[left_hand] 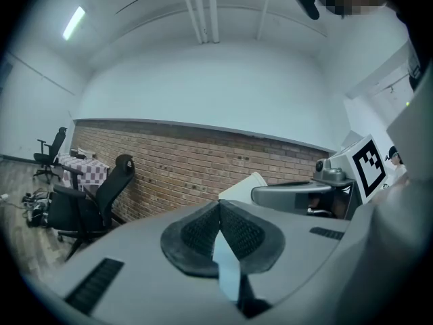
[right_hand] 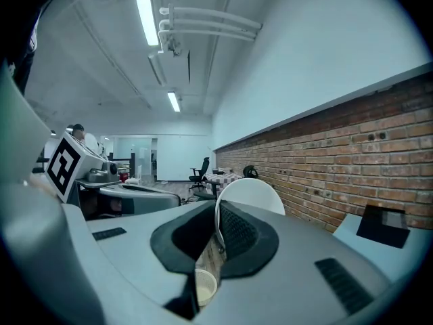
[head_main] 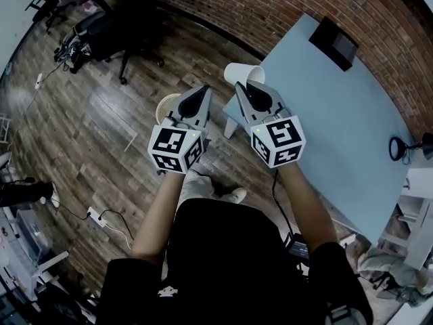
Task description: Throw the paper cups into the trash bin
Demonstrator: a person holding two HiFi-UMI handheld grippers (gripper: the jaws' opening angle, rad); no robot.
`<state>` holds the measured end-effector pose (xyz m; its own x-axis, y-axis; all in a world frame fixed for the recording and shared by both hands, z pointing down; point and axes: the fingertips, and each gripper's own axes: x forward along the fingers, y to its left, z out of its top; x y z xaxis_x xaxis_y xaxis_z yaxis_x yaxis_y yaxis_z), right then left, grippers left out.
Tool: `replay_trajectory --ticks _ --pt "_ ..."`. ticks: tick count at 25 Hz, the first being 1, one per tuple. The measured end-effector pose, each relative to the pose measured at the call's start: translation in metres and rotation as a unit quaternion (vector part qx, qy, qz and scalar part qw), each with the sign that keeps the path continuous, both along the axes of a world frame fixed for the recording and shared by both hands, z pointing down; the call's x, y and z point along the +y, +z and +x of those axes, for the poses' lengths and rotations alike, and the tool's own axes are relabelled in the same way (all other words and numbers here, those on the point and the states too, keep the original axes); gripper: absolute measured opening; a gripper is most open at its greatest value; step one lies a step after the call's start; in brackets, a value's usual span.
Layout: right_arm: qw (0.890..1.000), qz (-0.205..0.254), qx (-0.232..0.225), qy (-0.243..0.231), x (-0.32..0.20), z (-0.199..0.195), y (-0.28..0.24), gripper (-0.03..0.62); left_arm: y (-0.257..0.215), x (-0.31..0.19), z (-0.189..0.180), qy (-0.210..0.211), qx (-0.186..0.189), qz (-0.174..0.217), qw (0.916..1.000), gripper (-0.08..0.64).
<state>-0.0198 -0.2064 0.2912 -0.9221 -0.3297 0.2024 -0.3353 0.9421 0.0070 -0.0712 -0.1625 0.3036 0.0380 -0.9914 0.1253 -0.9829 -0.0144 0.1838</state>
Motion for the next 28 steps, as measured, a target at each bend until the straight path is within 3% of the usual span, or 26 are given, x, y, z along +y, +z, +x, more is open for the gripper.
replay_trajectory --ticks 9,20,28 --pt "0.999 -0.009 -0.001 -0.033 0.004 -0.072 0.006 0.018 0.002 0.009 -0.074 -0.043 0.036 0.01 0.9984 0.008" --pt "0.997 -0.016 0.002 -0.075 0.018 -0.174 0.007 0.018 0.006 0.031 -0.163 -0.069 0.028 0.002 0.9972 0.008" --pt "0.995 -0.013 0.0 -0.101 0.043 -0.23 0.005 0.018 0.013 0.074 -0.22 -0.106 0.027 -0.008 0.9939 0.008"
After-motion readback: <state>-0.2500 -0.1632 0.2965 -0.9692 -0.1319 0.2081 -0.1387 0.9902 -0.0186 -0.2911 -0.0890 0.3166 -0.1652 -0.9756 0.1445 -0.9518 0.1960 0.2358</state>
